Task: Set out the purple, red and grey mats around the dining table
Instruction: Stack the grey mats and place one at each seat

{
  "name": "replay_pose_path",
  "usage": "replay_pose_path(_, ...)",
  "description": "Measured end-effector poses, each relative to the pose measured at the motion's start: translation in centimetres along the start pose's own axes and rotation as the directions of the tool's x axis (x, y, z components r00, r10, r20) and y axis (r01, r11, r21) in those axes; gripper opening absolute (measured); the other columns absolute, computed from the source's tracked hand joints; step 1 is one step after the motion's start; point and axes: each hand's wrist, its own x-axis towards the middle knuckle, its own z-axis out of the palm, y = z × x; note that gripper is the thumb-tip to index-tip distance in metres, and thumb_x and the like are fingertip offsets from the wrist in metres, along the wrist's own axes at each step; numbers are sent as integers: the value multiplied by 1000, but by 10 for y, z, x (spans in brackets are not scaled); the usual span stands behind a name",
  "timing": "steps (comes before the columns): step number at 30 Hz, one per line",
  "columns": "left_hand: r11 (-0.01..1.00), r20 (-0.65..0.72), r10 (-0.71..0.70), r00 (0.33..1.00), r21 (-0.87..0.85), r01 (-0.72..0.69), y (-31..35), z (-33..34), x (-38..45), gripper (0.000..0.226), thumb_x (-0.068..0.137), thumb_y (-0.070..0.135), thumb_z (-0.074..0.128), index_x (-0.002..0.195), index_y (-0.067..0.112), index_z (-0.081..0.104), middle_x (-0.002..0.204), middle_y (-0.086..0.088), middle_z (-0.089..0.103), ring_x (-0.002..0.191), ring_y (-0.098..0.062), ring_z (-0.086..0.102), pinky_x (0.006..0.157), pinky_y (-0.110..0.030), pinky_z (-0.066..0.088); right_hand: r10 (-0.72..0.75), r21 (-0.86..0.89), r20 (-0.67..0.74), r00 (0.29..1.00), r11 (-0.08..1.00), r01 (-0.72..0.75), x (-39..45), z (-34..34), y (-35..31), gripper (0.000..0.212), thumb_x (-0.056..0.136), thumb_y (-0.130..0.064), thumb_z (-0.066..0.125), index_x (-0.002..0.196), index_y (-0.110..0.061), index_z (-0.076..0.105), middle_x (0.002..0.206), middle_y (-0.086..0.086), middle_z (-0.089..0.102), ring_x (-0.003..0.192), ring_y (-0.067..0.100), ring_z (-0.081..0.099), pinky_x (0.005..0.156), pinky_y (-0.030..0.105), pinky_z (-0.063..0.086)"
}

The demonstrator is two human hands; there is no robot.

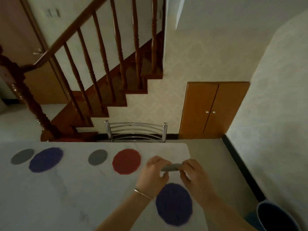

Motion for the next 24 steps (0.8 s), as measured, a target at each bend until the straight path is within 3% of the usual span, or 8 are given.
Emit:
replay_pose_path(8, 982, 31, -77, 997, 174, 70, -57, 65, 69, 20, 88, 13, 54, 99, 12, 71, 102, -5, 66, 91, -19, 61, 77, -29, 50, 47, 42, 86, 995, 998, -51, 45, 77, 72, 12, 77, -2, 69, 86, -9, 67, 87, 4, 60, 77, 12, 52, 64, 17, 40)
replay_pose_path(12, 967, 97, -87, 991, 247, 61, -84, 92, 68, 23, 85, 6, 51, 94, 4, 71, 101, -12, 68, 90, -28, 63, 75, -38, 51, 34, 65, 146, 989, 997, -43, 41, 111, 90, 13, 76, 3, 69, 87, -4, 69, 88, 9, 62, 80, 20, 57, 63, 20, 45)
replay_pose_path(16, 917, 270, -211, 940, 388, 95, -97, 117, 58, 25, 87, 9, 45, 97, 5, 68, 104, -15, 67, 96, -32, 61, 78, -40, 46, 58, 36, 262, 963, 997, -70, 25, 132, 98, 9, 75, 3, 69, 81, -3, 70, 84, 10, 64, 81, 25, 60, 56, 33, 53)
replay_pose_path(17, 906, 286, -209, 935, 416, 76, -93, 119, 56, 21, 84, 8, 49, 91, 4, 69, 98, -15, 68, 91, -32, 62, 74, -39, 49, 67, 20, 278, 958, 997, -75, 21, 134, 100, 9, 74, 2, 70, 81, -3, 70, 84, 9, 64, 81, 25, 60, 55, 35, 54)
replay_pose_path(19, 916, 351, -171, 921, 402, 17, -86, 121, 55, 5, 65, -1, 67, 64, 4, 65, 70, -14, 67, 64, -30, 65, 50, -31, 50, 80, -10, 293, 953, 997, -81, 15, 138, 104, 12, 73, 1, 72, 83, -5, 71, 86, 8, 66, 82, 25, 61, 53, 35, 55)
replay_pose_path(20, 921, 335, -141, 932, 390, -1, -86, 124, 53, 13, 57, -3, 73, 56, 5, 62, 62, -12, 64, 56, -28, 63, 42, -27, 46, 82, -26, 306, 948, 997, -77, 13, 139, 105, 13, 74, -1, 72, 86, -6, 71, 88, 7, 66, 84, 25, 61, 54, 34, 55)
replay_pose_path(22, 926, 307, -144, 941, 378, 18, -89, 127, 52, 5, 69, 1, 67, 66, 4, 65, 74, -13, 66, 70, -28, 65, 52, -30, 49, 79, -52, 313, 947, 996, -66, 12, 139, 104, 17, 74, -3, 72, 90, -9, 71, 93, 5, 66, 88, 23, 62, 55, 31, 56)
replay_pose_path(24, 903, 302, -192, 934, 426, 48, -90, 130, 48, 20, 88, 10, 48, 91, 4, 67, 102, -12, 64, 98, -27, 58, 76, -37, 48, 88, -72, 332, 939, 995, -68, 10, 138, 101, 23, 68, -3, 75, 90, -11, 71, 94, 4, 66, 86, 21, 63, 51, 27, 55)
